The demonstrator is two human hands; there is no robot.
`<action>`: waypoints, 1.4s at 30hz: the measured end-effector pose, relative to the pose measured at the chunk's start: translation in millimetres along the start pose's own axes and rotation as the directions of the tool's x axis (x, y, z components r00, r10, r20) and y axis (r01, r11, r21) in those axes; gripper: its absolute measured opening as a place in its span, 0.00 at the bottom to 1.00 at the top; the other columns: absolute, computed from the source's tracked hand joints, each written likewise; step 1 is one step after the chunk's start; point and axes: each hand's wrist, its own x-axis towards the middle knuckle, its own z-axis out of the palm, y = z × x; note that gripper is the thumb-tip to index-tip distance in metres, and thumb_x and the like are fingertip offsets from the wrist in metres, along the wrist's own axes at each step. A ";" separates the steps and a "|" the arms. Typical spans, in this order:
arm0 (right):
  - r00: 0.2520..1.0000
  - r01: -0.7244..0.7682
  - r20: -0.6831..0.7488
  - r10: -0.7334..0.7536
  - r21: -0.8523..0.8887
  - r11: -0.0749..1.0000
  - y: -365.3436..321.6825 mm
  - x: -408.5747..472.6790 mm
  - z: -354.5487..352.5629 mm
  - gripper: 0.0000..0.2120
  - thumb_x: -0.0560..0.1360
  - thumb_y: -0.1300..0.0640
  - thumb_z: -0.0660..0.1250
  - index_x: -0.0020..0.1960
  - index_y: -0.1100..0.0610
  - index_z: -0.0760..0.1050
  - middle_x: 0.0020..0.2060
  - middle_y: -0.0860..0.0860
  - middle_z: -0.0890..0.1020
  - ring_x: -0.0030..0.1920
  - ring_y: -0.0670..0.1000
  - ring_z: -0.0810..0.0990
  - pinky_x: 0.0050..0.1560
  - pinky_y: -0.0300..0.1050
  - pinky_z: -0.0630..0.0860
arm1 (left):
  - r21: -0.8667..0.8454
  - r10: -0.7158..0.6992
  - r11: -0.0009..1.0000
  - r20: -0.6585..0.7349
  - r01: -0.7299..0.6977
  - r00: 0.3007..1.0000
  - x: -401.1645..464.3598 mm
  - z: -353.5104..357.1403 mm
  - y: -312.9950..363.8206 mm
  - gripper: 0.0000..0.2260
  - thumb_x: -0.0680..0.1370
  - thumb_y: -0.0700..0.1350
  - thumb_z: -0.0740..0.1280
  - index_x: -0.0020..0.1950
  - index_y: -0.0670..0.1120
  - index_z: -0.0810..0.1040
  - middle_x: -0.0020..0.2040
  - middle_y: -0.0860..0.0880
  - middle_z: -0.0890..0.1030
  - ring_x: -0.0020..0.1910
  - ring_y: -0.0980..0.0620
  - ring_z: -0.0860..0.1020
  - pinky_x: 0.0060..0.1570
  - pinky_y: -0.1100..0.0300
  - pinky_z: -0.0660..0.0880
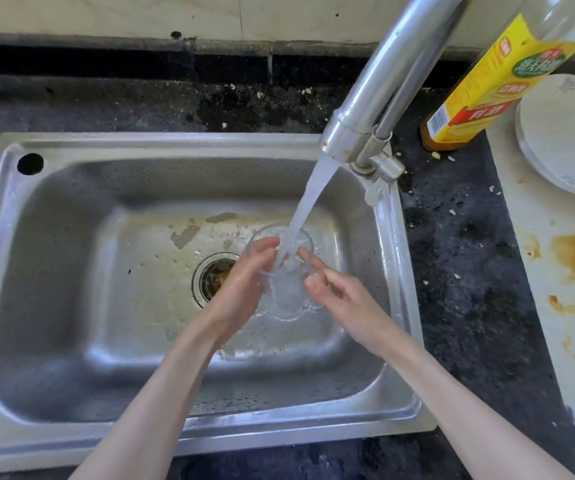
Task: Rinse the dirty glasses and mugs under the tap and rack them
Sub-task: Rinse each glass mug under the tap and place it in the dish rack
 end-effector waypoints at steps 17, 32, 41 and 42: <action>0.994 0.020 0.113 -0.012 -0.066 0.998 1.9 -10.1 2.9 0.14 0.78 0.63 0.62 0.34 0.54 0.67 0.72 0.43 0.62 0.69 0.30 0.56 0.60 0.21 0.59 | 0.770 0.145 0.638 -0.115 -0.004 0.983 -5.5 -10.7 15.3 0.05 0.76 0.43 0.67 0.40 0.46 0.78 0.37 0.44 0.82 0.35 0.48 0.82 0.40 0.51 0.81; 0.999 0.033 -0.030 -0.035 -0.071 0.997 -13.0 1.9 0.1 0.10 0.76 0.56 0.65 0.39 0.62 0.74 0.47 0.63 0.81 0.45 0.47 0.78 0.51 0.36 0.72 | 0.809 -0.024 0.582 -0.086 0.083 0.996 -11.5 -11.5 34.0 0.09 0.75 0.44 0.68 0.35 0.46 0.74 0.30 0.47 0.80 0.27 0.51 0.80 0.31 0.58 0.79; 0.967 0.072 -0.249 -0.052 0.070 0.995 0.3 6.1 -8.2 0.05 0.73 0.51 0.66 0.43 0.51 0.79 0.60 0.42 0.77 0.60 0.36 0.74 0.60 0.29 0.68 | 0.419 0.157 0.905 -0.180 -0.069 0.971 -25.1 -10.4 33.3 0.12 0.80 0.34 0.57 0.59 0.44 0.76 0.50 0.50 0.80 0.47 0.54 0.79 0.49 0.71 0.76; 0.970 0.079 -0.237 -0.061 0.067 0.995 0.0 6.4 -8.8 0.05 0.73 0.52 0.66 0.42 0.52 0.79 0.62 0.41 0.75 0.62 0.37 0.73 0.60 0.28 0.68 | 0.498 0.245 0.860 -0.208 -0.113 0.947 -25.6 -10.0 36.1 0.12 0.80 0.34 0.57 0.55 0.45 0.77 0.48 0.51 0.80 0.45 0.58 0.79 0.47 0.73 0.74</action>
